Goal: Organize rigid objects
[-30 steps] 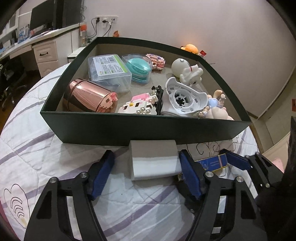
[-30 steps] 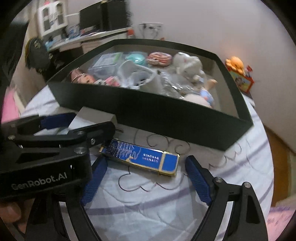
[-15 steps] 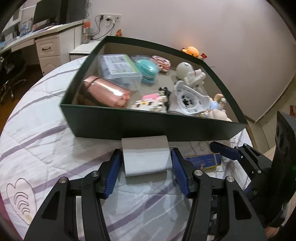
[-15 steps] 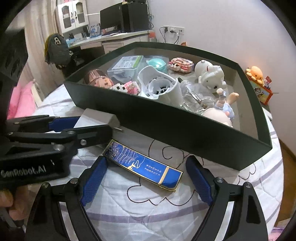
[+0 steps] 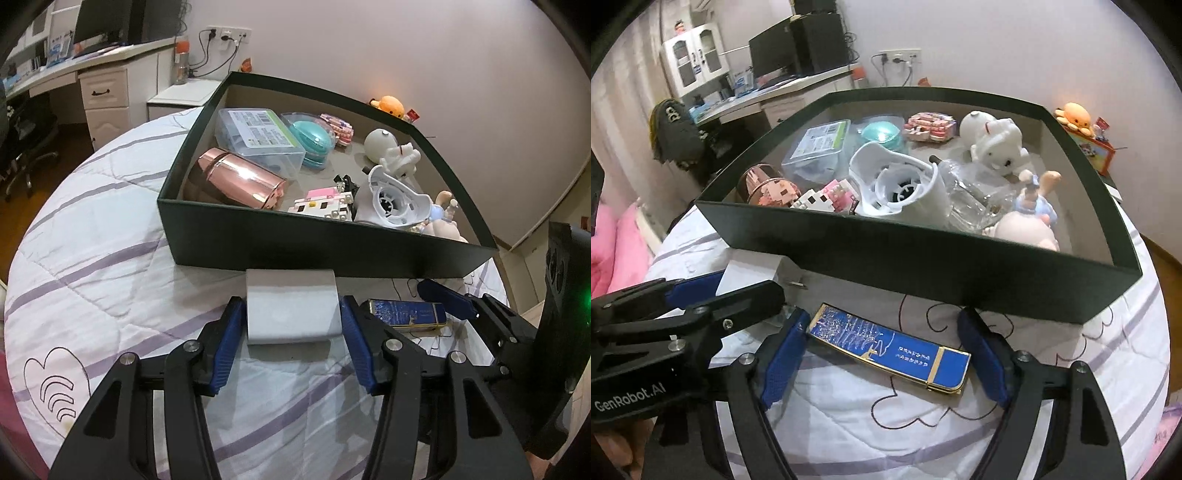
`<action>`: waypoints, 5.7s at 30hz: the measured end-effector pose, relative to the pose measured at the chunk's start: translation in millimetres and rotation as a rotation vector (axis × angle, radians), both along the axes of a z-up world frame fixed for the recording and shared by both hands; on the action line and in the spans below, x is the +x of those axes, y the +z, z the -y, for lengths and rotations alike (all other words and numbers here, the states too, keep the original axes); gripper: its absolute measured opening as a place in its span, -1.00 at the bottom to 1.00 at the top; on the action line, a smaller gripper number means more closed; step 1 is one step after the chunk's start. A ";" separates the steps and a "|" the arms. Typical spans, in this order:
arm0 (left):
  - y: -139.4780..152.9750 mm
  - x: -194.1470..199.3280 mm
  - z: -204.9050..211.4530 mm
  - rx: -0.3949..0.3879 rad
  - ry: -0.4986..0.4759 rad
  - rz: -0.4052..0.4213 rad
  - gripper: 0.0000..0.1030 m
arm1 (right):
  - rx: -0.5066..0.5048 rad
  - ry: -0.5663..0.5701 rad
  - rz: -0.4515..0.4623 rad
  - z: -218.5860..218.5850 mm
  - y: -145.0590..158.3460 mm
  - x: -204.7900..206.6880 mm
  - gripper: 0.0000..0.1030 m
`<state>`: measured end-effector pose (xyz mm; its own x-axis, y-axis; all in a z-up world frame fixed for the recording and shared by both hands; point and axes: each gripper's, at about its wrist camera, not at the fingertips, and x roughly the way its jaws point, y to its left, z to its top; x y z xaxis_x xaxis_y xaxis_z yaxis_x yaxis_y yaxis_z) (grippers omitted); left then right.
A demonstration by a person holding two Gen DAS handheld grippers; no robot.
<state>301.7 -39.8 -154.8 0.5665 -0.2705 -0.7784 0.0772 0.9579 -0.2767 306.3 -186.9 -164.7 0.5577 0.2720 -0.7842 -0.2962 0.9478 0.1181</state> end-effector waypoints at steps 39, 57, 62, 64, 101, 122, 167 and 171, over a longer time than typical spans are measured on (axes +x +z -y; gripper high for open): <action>107.0 41.7 -12.7 0.020 -0.018 0.243 0.02 | 0.108 -0.090 0.200 47.2 115.2 34.0 0.60; 48.2 114.2 20.0 0.083 -0.059 0.123 0.03 | 0.175 -0.126 0.061 47.9 63.8 115.5 0.61; 58.8 104.0 17.9 0.126 -0.032 0.178 0.74 | 0.202 -0.146 0.042 53.2 58.1 117.9 0.68; 66.6 96.2 13.9 0.133 -0.014 0.211 0.93 | 0.209 -0.156 0.039 54.8 58.9 115.6 0.70; 137.5 -142.0 -16.4 0.161 0.085 0.315 1.00 | 0.191 -0.189 0.319 46.1 150.2 -153.0 0.70; 133.5 -230.8 -15.2 0.146 0.083 0.351 1.00 | 0.143 -0.200 0.380 32.4 156.4 -242.2 0.70; 165.3 -323.6 -0.8 0.256 0.156 0.477 1.00 | 0.060 -0.307 0.506 28.6 182.0 -335.1 0.70; 166.8 -323.2 -1.7 0.245 0.152 0.475 1.00 | 0.060 -0.304 0.506 28.8 181.7 -335.0 0.70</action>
